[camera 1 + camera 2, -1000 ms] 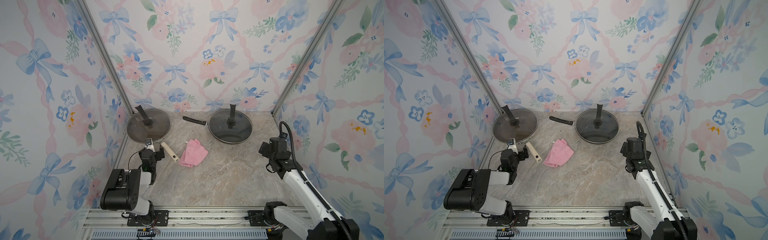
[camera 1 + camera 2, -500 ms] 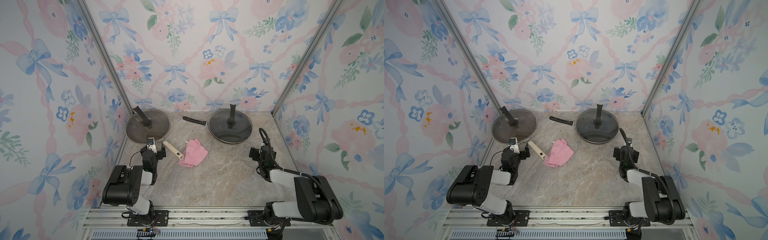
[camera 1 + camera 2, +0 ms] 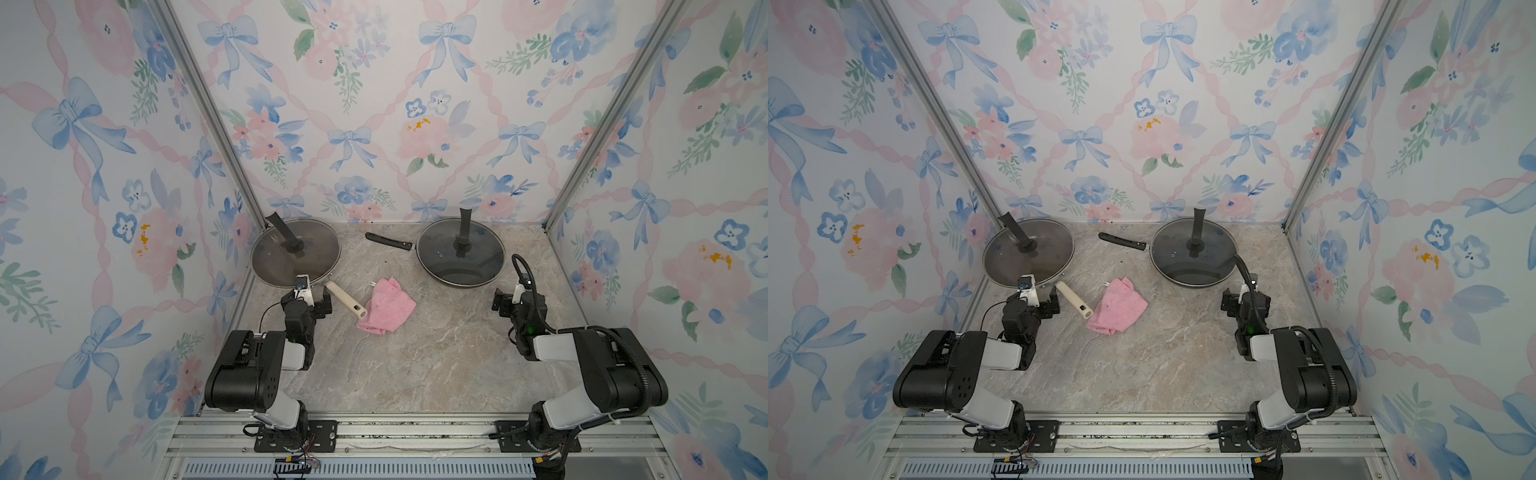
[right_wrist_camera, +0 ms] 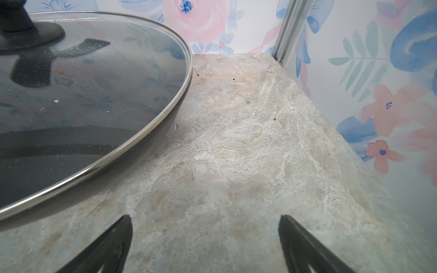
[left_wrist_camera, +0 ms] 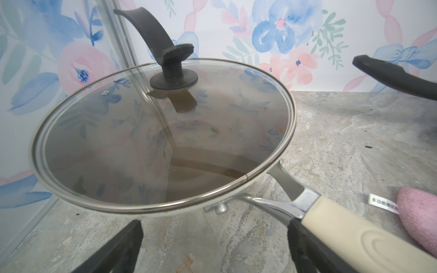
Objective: Wipe the pot lid with a cloth
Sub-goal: Reset both arms
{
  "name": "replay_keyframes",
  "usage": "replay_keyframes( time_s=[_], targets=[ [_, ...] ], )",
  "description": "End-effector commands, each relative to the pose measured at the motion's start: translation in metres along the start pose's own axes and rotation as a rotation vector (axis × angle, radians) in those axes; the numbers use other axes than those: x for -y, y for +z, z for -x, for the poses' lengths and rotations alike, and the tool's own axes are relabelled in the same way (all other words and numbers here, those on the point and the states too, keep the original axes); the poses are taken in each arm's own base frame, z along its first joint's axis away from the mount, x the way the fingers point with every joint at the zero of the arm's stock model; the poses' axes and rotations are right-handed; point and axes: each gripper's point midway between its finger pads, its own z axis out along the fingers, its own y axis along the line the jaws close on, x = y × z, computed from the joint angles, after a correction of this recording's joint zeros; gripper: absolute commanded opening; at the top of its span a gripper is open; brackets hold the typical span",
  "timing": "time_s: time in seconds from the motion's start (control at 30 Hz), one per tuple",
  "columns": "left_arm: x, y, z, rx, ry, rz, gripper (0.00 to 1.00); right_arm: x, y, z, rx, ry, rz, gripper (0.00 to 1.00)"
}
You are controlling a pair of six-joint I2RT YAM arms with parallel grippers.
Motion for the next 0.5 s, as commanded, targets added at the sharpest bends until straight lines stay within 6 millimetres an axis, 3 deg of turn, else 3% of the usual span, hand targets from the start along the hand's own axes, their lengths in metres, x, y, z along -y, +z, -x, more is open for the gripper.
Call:
replay_keyframes(
  time_s=[0.0, 0.47],
  targets=[
    [0.0009, -0.0013, 0.0003, 0.008, 0.015, 0.005, 0.98, -0.0067, 0.0001, 0.0161, 0.050, -0.023, 0.020, 0.97],
    [0.0011, -0.0021, 0.0006, 0.012, 0.015, 0.006, 0.98, -0.0097, 0.0013, 0.0163, 0.046, -0.027, 0.042, 0.97]
  ],
)
